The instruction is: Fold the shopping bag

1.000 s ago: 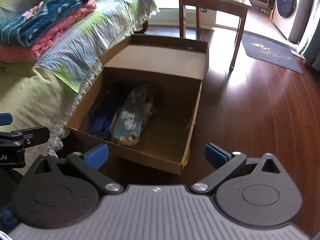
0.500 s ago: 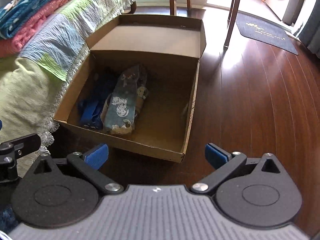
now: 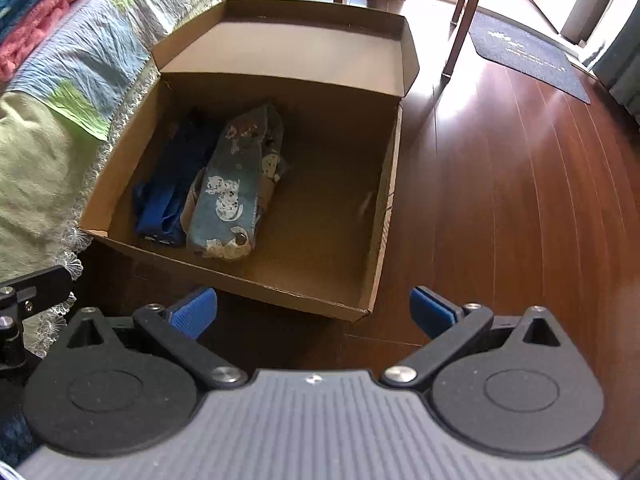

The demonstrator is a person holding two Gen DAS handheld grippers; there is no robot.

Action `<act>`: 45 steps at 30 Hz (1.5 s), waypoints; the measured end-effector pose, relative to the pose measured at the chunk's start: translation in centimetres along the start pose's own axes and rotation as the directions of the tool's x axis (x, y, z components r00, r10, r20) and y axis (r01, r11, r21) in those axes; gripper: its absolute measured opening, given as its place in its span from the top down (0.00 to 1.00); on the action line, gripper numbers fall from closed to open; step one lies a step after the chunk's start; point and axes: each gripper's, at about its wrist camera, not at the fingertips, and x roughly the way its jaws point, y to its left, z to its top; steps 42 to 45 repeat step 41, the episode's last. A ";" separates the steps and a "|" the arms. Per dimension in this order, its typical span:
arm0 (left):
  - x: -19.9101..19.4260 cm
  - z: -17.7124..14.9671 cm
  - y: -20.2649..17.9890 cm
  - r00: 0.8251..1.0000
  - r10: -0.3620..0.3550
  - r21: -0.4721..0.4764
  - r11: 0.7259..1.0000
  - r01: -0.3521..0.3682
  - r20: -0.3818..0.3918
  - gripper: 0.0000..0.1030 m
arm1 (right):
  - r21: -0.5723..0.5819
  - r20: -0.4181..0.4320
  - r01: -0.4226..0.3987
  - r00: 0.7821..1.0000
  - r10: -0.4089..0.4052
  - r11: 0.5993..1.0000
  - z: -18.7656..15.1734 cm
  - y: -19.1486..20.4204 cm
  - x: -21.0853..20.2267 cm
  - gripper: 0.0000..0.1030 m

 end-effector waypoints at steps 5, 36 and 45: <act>1.1 0.6 0.3 1.000 0.003 -0.002 1.000 -0.003 -0.023 0.02 | -0.017 -0.023 0.014 1.000 -0.014 1.000 1.0 0.5 1.0 0.01; 6.0 4.0 -1.5 0.995 -0.001 0.047 0.999 0.006 -0.104 0.02 | 0.023 -0.100 0.035 0.994 -0.032 0.999 3.4 -0.6 3.8 0.01; 5.8 4.3 -1.8 0.996 -0.042 0.044 0.998 0.045 -0.085 0.02 | 0.024 -0.100 0.031 0.995 -0.029 0.999 3.5 -0.8 3.7 0.01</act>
